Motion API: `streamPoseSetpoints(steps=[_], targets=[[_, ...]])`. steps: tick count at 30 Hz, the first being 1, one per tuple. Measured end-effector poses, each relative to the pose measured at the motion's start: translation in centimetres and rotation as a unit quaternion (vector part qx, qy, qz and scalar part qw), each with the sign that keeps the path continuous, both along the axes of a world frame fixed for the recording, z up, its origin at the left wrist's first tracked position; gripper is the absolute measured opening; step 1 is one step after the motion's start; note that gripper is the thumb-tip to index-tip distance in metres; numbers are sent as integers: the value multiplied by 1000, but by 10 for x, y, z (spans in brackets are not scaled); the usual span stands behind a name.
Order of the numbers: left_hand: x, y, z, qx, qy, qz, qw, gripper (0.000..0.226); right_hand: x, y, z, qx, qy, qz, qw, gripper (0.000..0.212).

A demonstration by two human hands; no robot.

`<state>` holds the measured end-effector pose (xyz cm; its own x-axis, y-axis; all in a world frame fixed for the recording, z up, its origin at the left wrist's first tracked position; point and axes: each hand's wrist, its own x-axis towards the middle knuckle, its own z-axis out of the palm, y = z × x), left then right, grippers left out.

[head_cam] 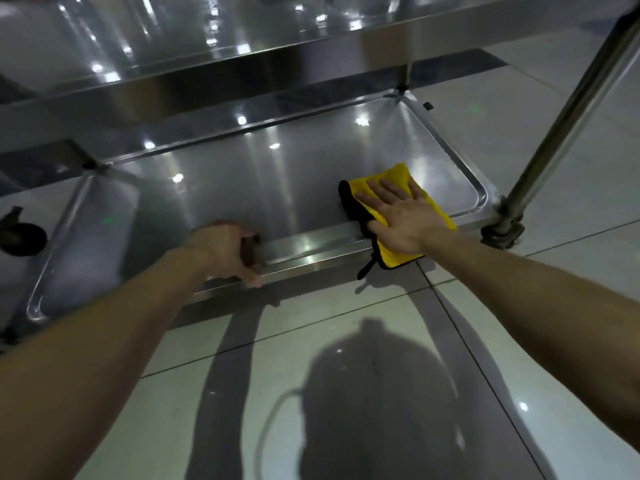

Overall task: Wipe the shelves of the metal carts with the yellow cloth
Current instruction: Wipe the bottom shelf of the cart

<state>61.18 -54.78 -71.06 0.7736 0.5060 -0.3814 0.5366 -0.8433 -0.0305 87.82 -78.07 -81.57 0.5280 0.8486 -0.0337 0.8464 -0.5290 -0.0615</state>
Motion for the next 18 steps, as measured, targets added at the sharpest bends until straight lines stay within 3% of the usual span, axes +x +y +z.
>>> streamPoseSetpoints(steps=[5, 12, 18], targets=[[-11, 2, -8, -7, -24, 2, 1000, 124, -33, 21, 0, 0, 8, -35, 999, 83], [-14, 10, -13, -10, -46, -11, 999, 123, -128, 101, -6, 55, -2, 20, 998, 80], [-17, 13, -15, -9, -61, -19, 998, 121, -84, 143, -6, 30, 36, 33, 998, 71]])
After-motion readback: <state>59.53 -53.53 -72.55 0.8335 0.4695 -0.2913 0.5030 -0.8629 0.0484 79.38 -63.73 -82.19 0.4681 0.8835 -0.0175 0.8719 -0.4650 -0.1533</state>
